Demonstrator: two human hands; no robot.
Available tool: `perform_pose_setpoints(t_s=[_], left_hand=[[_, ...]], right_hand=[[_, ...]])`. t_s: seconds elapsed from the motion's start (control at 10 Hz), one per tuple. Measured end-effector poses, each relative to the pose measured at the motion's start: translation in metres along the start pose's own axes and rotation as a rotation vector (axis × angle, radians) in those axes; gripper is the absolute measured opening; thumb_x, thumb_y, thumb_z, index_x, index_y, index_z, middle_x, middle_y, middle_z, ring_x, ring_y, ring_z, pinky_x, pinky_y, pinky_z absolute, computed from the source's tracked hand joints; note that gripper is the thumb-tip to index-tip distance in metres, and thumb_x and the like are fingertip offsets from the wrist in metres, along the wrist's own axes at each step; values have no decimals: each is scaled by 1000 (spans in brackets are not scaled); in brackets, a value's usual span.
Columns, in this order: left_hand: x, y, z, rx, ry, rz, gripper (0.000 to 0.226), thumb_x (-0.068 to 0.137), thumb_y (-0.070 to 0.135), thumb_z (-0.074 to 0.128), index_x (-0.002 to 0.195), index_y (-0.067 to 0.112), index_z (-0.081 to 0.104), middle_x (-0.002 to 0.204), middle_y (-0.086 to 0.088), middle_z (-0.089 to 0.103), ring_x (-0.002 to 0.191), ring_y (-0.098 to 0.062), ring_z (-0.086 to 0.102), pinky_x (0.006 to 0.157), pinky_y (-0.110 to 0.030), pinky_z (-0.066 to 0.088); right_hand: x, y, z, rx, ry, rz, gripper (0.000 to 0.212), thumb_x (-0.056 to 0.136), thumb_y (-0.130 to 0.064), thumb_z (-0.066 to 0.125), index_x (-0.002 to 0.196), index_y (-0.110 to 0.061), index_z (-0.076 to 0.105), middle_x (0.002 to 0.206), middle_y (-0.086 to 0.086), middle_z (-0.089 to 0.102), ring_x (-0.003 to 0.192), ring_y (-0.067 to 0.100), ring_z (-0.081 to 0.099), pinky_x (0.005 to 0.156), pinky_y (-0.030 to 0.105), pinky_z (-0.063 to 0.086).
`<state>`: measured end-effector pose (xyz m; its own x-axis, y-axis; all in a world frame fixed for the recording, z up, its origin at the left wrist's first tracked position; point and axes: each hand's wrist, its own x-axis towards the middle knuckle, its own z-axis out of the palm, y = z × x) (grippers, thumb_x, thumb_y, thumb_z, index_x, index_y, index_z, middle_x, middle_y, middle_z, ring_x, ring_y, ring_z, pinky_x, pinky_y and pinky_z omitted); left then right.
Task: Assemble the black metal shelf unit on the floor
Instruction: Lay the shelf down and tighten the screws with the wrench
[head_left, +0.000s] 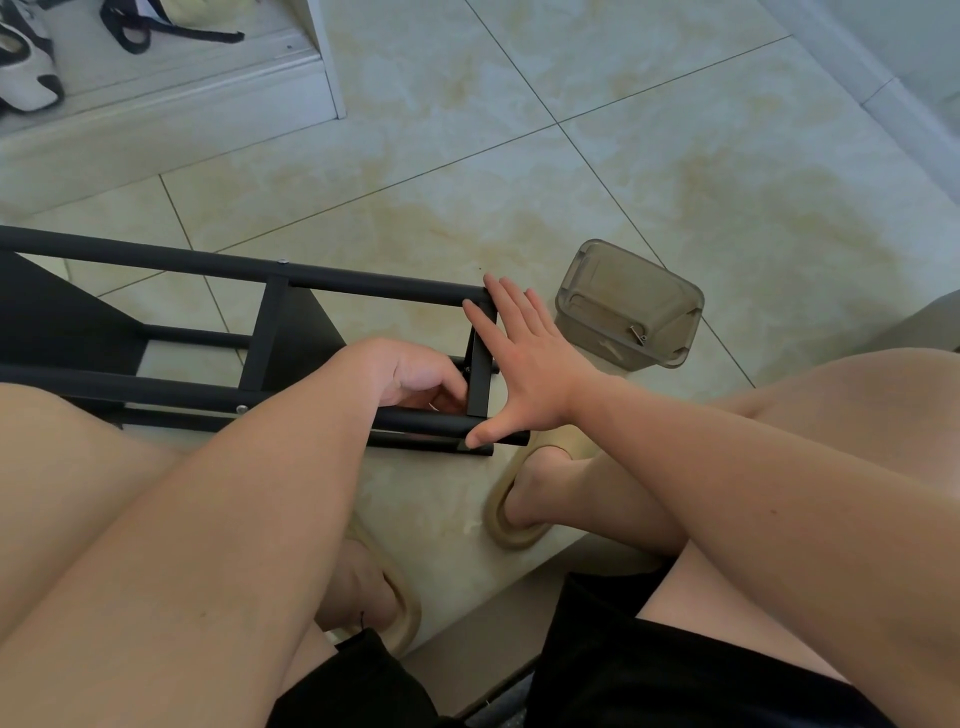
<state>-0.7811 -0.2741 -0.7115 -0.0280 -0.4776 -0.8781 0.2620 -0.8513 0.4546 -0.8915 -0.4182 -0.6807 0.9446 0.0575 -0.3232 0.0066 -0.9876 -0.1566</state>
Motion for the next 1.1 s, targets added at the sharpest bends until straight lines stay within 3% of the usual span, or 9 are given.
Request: perform_pose_setpoints(t_s=[0.1, 0.2, 0.4, 0.5, 0.6, 0.7, 0.8, 1.0, 1.1], left_hand=[[3, 0, 1, 23, 63, 15, 13, 90, 10, 62, 82, 10, 72, 77, -6, 66, 75, -21, 60, 76, -32, 50], [6, 1, 2, 57, 77, 50, 14, 92, 5, 59, 87, 11, 71, 68, 0, 69, 67, -15, 62, 65, -23, 50], [2, -1, -1, -5, -4, 29, 23, 92, 3, 55, 96, 9, 77, 99, -12, 74, 89, -22, 68, 85, -31, 55], [2, -1, -1, -22, -4, 2, 23, 92, 10, 57, 82, 12, 78, 86, -6, 73, 76, -18, 69, 73, -27, 52], [5, -1, 1, 39, 52, 18, 10, 91, 10, 61, 88, 9, 70, 80, -6, 65, 72, -19, 60, 73, -27, 48], [7, -1, 3, 11, 35, 38, 14, 92, 4, 58, 97, 9, 70, 80, -6, 68, 78, -21, 62, 78, -29, 49], [5, -1, 2, -9, 40, 55, 21, 91, -2, 56, 98, 9, 72, 86, -10, 71, 84, -24, 65, 84, -34, 52], [5, -2, 1, -49, 47, 78, 33, 90, -8, 52, 118, 1, 67, 122, -24, 65, 105, -31, 61, 107, -45, 44], [5, -2, 1, -44, 10, 38, 33, 91, -2, 54, 122, 0, 66, 117, -22, 65, 106, -32, 60, 108, -45, 43]], right_hand=[[0, 0, 0, 1, 1, -2, 152, 53, -97, 59, 162, -12, -6, 164, 20, -24, 152, 32, -24, 120, 41, -22], [0, 1, -1, 12, -2, -1, 152, 53, -96, 59, 162, -12, -6, 164, 20, -24, 152, 32, -24, 120, 41, -22], [0, 0, -1, 10, -2, -2, 152, 54, -97, 59, 162, -12, -6, 164, 20, -24, 152, 32, -24, 121, 42, -21], [0, 1, -1, 13, 1, -4, 153, 53, -96, 60, 162, -12, -6, 164, 20, -24, 152, 32, -24, 120, 42, -22], [-1, 0, -1, 18, 2, -5, 153, 53, -96, 61, 162, -11, -5, 164, 20, -24, 152, 32, -24, 120, 41, -22], [-1, 0, -1, 22, 1, -4, 153, 53, -96, 62, 162, -11, -5, 164, 20, -24, 153, 32, -24, 120, 41, -22], [-1, 0, -1, 25, 1, -6, 153, 53, -96, 61, 162, -12, -5, 164, 20, -24, 152, 32, -24, 118, 39, -24], [0, 0, -1, 19, -3, -3, 153, 54, -97, 60, 162, -12, -7, 164, 19, -25, 152, 32, -24, 120, 40, -23], [0, 0, -1, 14, -3, -5, 152, 54, -97, 60, 162, -12, -6, 164, 20, -25, 152, 32, -24, 120, 41, -22]])
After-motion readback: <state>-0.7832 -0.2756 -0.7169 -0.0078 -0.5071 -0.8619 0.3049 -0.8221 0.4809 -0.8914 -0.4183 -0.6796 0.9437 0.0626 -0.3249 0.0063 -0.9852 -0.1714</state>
